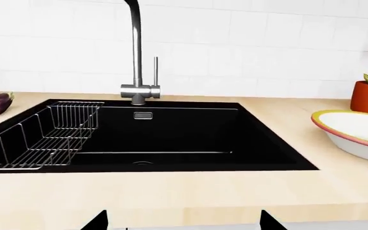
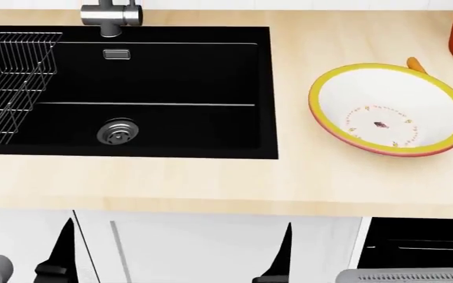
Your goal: There is a mixed pile of frozen fruits and vegetables on the counter. Locate all the frozen vegetables and place the items in a bowl on the counter. Take all the frozen fruits and defrost them in a running sink.
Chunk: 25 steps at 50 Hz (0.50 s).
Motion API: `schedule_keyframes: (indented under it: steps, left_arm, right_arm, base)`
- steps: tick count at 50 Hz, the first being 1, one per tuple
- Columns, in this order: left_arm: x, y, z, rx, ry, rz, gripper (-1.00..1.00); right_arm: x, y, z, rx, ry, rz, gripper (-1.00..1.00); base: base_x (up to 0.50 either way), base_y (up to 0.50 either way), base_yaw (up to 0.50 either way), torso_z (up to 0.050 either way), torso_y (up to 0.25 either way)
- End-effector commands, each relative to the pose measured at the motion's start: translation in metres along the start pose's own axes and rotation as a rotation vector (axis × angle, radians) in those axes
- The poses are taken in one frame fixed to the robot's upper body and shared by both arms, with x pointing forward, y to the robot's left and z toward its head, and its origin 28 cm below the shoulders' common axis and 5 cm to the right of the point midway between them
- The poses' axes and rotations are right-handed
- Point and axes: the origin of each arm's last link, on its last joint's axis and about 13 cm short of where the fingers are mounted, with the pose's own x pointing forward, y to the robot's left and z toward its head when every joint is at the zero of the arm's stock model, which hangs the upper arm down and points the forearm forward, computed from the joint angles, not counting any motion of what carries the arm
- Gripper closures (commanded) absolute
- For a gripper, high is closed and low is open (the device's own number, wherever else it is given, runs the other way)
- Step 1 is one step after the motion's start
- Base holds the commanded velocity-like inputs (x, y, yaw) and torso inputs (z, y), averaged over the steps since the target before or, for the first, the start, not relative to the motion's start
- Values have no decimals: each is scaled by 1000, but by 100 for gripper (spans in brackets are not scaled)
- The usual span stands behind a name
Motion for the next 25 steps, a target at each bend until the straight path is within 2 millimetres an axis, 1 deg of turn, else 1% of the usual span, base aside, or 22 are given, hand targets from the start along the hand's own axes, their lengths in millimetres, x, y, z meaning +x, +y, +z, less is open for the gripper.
schedule_keyframes:
  steps: [1,2,6,17,25]
  left_arm:
    - [-1,3,5,-28,-7,20,-100]
    - [-3,3,6,-26,-8,19,-100]
    - [-3,2,8,-28,-11,15,-100]
    - [-5,2,10,-27,-7,21,-100]
    - [-4,3,11,-27,-9,28,-100]
  right_arm:
    - [-2,-6,9,5,-40,-36,-100]
    - [-3,-7,10,-47,-61,-21,-100]
    - [-3,-10,13,-22,-55,-48,-100]
    - [-5,-12,17,-26,-57,-56,-100]
    - [-6,-11,17,-57,-68,-42,-100]
  base:
    - [0,0,0,0,0]
    - [23,-176,0,0,0]
    - [262,-479,0,0,0]
    - [311,-473,0,0,0]
    - [325,-458,0,0,0]
